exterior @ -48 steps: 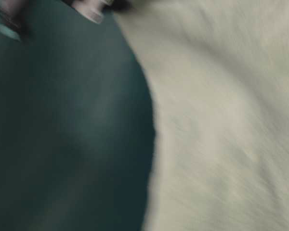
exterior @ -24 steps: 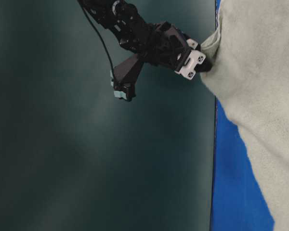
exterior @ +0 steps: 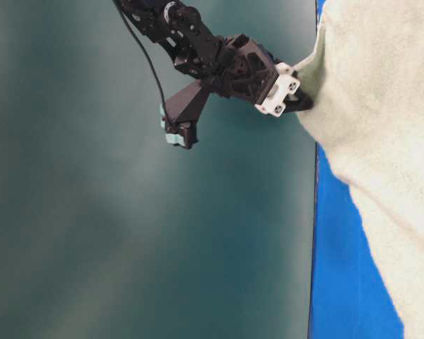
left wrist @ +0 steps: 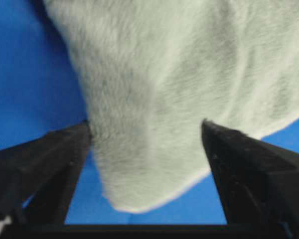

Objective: Fold a bath towel.

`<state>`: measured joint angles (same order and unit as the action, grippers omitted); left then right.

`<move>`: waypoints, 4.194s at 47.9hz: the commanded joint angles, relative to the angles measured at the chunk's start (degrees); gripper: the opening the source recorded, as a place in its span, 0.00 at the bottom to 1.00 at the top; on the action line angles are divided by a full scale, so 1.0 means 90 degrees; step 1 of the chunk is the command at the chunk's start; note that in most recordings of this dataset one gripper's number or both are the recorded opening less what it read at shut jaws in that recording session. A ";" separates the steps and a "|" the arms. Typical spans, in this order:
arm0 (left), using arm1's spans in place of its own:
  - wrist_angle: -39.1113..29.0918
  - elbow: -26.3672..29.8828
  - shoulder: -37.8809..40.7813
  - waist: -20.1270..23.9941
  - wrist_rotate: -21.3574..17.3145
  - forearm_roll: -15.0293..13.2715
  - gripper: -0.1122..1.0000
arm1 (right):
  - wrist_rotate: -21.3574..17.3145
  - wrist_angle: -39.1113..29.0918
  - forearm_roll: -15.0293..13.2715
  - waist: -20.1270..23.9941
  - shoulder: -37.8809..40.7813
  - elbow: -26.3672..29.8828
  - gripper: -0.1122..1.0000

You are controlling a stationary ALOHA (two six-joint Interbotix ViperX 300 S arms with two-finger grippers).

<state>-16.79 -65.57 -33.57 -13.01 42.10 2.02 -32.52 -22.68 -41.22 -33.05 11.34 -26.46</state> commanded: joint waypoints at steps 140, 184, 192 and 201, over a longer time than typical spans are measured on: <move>-0.0830 0.0625 -0.1357 0.0313 -0.1504 0.0039 0.84 | -0.3086 -0.1436 0.1924 0.4951 0.0293 0.1104 0.25; 0.0029 0.0654 -0.1270 -0.1475 -0.5293 0.0029 0.83 | -0.3252 -0.2930 0.1143 0.5088 -0.1484 0.0654 0.70; 0.0410 0.0762 -0.1025 -0.2148 -0.6699 0.0000 0.82 | -0.3271 -0.2920 0.1152 0.4854 -0.2100 -0.0117 0.70; 0.0527 0.0977 -0.0410 -0.2256 -0.6621 -0.0020 0.81 | -0.3535 -0.2705 0.1123 0.4619 -0.2617 -0.0713 0.70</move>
<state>-12.74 -58.62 -39.64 -33.13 -17.93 2.02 -63.54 -47.72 -30.76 9.05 -9.76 -32.17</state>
